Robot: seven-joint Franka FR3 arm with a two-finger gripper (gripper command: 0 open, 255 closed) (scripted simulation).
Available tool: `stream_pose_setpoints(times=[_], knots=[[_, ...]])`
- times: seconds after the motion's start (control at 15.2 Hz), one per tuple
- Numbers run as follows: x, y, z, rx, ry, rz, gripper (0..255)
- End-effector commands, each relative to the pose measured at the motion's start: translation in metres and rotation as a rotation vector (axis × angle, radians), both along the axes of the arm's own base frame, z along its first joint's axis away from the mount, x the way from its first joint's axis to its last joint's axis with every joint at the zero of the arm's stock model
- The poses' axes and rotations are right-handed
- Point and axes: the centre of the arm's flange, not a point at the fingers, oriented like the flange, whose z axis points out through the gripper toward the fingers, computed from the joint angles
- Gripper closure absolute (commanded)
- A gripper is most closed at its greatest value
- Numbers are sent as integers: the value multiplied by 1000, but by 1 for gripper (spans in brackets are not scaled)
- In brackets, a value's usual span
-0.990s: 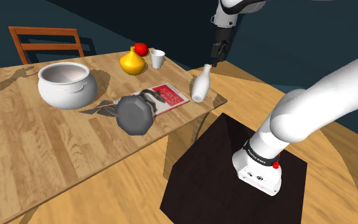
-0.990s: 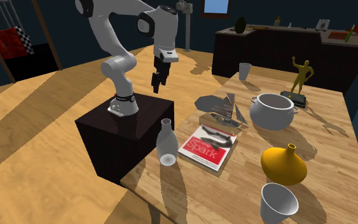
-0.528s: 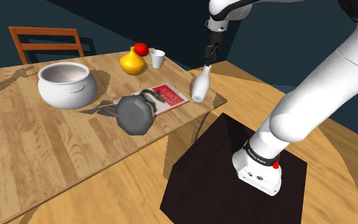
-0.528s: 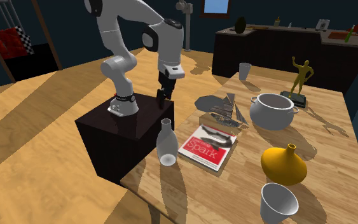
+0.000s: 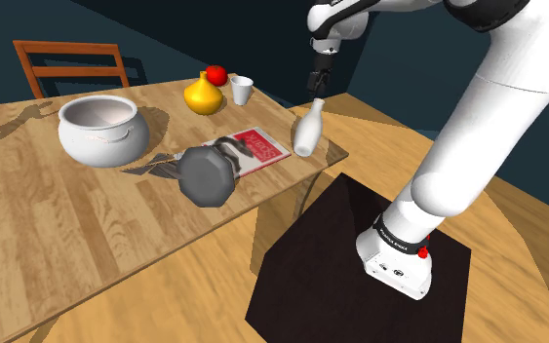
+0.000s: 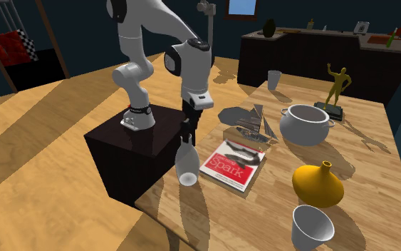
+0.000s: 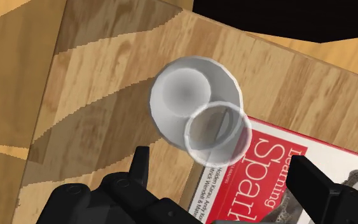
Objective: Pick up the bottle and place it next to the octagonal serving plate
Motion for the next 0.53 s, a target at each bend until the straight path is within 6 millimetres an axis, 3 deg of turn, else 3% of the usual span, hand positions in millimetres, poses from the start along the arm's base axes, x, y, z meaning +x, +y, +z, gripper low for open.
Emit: stream_pose_setpoints(times=[0.0, 0.33, 0.46], knots=[[3, -2, -10, 0, -2, 0, 0], [-1, -2, -39, 0, -2, 0, 0], [-1, -2, -39, 0, -2, 0, 0]])
